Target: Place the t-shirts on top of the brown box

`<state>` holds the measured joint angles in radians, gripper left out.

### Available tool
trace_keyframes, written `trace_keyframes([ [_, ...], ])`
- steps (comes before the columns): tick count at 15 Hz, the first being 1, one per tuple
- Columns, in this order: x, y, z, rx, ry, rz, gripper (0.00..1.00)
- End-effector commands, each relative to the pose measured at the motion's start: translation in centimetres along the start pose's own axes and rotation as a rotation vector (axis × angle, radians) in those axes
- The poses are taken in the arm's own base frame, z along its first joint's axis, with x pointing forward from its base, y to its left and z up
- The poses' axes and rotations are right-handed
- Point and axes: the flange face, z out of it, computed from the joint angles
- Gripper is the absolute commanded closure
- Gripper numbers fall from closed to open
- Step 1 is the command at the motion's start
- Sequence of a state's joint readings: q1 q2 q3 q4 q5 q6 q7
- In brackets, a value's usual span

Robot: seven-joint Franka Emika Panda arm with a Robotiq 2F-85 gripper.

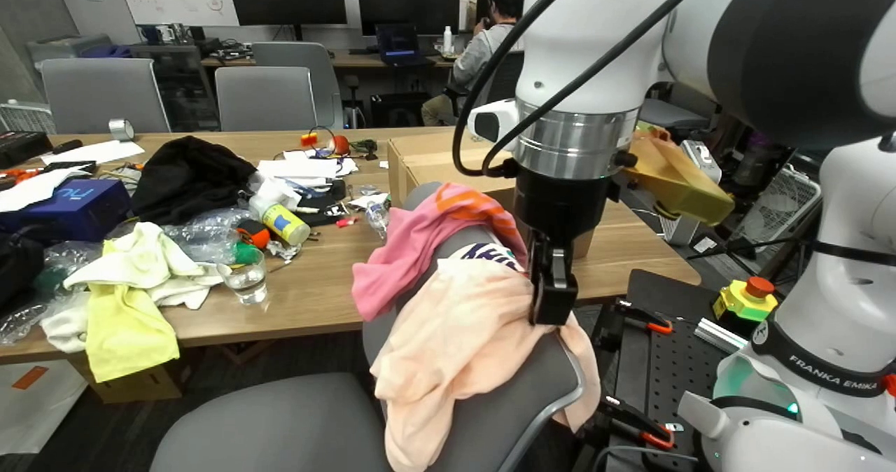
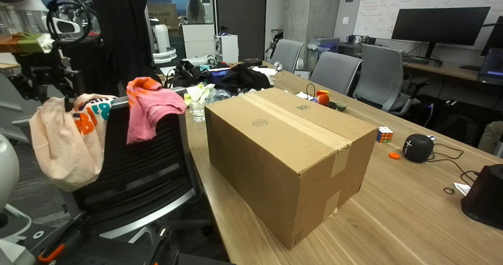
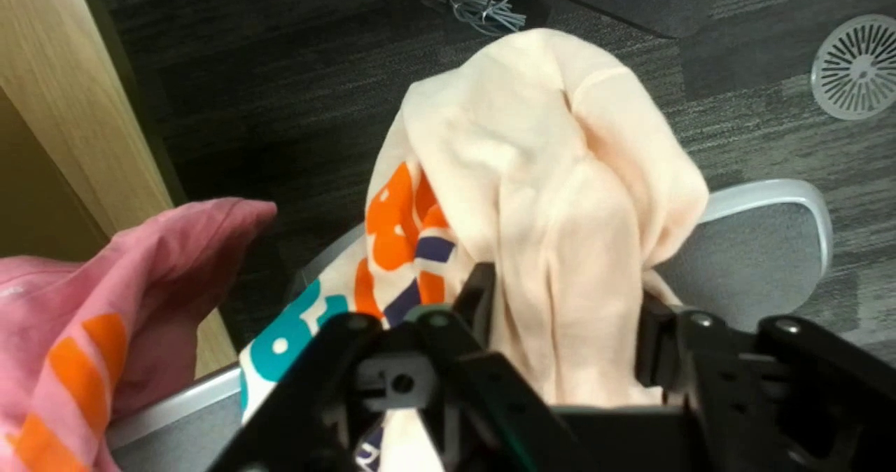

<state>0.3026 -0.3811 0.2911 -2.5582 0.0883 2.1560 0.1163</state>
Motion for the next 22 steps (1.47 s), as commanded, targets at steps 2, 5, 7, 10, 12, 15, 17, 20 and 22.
trace_keyframes([
  [2,0.2,0.5,-0.9,-0.003,0.019,0.013,0.96],
  [5,0.0,1.4,-1.3,-0.021,0.005,0.016,0.95],
  [7,0.1,2.5,-2.2,-0.031,-0.014,0.017,0.96],
  [10,0.4,4.9,-4.4,-0.063,-0.021,0.035,0.96],
  [12,1.1,7.0,-6.6,-0.086,-0.004,0.067,0.96],
  [15,2.3,10.1,-9.9,-0.104,0.021,0.12,0.96],
  [17,3.2,12.0,-12.0,-0.105,0.042,0.16,0.96],
  [20,4.1,14.5,-14.5,-0.102,0.075,0.222,0.96],
  [22,4.7,15.8,-15.9,-0.088,0.082,0.253,0.96],
])
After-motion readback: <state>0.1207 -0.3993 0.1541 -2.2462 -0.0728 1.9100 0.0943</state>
